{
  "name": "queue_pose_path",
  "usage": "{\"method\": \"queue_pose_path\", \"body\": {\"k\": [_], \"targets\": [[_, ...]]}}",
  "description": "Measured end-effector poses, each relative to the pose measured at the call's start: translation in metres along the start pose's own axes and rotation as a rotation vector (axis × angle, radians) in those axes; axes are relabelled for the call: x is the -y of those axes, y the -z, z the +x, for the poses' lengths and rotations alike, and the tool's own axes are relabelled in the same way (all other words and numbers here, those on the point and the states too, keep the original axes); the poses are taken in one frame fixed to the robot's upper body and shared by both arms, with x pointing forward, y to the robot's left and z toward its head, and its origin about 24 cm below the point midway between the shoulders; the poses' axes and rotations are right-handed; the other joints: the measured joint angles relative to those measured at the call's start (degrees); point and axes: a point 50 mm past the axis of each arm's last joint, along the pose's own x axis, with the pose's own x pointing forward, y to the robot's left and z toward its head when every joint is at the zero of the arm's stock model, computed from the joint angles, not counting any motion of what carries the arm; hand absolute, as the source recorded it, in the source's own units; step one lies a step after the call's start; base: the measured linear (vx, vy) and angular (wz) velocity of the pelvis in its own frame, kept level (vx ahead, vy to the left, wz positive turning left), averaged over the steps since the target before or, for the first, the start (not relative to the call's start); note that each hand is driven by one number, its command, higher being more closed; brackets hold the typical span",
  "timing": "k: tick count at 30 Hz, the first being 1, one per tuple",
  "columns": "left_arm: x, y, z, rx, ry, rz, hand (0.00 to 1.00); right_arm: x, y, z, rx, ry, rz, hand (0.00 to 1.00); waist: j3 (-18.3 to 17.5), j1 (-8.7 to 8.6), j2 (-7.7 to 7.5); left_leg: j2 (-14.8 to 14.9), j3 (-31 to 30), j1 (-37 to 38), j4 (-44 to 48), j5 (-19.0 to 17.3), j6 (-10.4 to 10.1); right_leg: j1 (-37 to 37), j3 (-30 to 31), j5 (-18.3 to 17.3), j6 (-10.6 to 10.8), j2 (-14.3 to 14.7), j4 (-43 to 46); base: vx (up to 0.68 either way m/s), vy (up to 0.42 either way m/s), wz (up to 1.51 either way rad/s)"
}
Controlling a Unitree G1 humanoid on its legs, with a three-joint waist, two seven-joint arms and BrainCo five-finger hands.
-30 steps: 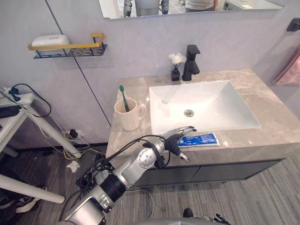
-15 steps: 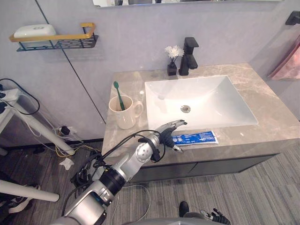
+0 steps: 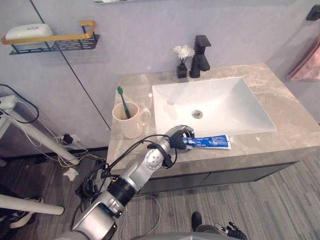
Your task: Organize washtable
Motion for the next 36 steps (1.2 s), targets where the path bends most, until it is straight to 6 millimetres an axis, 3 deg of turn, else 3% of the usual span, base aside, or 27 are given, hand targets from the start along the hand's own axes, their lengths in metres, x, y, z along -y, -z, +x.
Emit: {"method": "queue_pose_path", "body": {"k": [13, 19, 23, 26, 32, 36], "targets": [[0.000, 0.000, 0.000, 0.001, -0.002, 0.001, 1.00, 0.001, -0.002, 0.000, 0.007, 0.009, -0.001, 0.00, 0.00, 0.01, 0.00, -0.03, -0.16, 0.19, 0.17, -0.02, 0.02, 0.36, -0.15, 0.00, 0.00, -0.01, -0.01, 0.00, 0.000, 0.00], [-0.005, -0.005, -0.007, 0.028, -0.027, 0.000, 1.00, -0.015, -0.039, -0.014, 0.253, -0.081, -0.026, 0.00, -0.11, -0.38, -0.07, -0.04, 0.43, -0.21, 0.15, -0.10, 0.15, -0.37, 0.42, 0.03, -0.03, 0.02, 0.04, 0.01, 0.003, -0.04], [0.008, -0.020, -0.017, 0.095, -0.005, -0.031, 1.00, -0.027, -0.072, -0.035, 0.467, -0.170, 0.060, 0.00, -0.25, 0.30, -0.22, -0.54, 2.44, -1.14, 0.33, -0.06, 0.17, -2.37, 3.00, 0.81, 0.05, -0.11, 0.40, 0.00, 0.017, -0.23], [0.001, -0.032, -0.018, 0.140, -0.042, -0.042, 1.00, -0.027, -0.091, -0.054, 0.599, -0.191, 0.121, 0.00, -0.30, 0.33, -0.29, -0.88, 4.38, -1.24, 0.56, -0.04, 0.19, -3.47, 4.87, 1.60, 0.08, -0.12, 0.43, -0.04, 0.022, -0.35], [-0.035, -0.067, -0.031, 0.318, -0.227, -0.042, 1.00, 0.004, -0.126, -0.105, 0.893, -0.135, 0.201, 0.00, -0.35, 0.26, -0.43, -0.90, 8.13, -1.39, 2.16, -0.71, 1.09, -4.69, 8.33, 2.51, 0.20, 0.43, 0.32, -0.09, -0.008, -0.32], [-0.043, -0.081, -0.043, 0.392, -0.286, -0.049, 1.00, 0.029, -0.149, -0.143, 1.109, -0.080, 0.278, 0.00, -1.79, 0.12, -0.55, -0.65, 9.48, -2.06, 2.70, -1.33, 1.29, -5.75, 9.39, 2.53, 0.24, 0.78, 0.32, -0.07, -0.015, -0.22]]}}
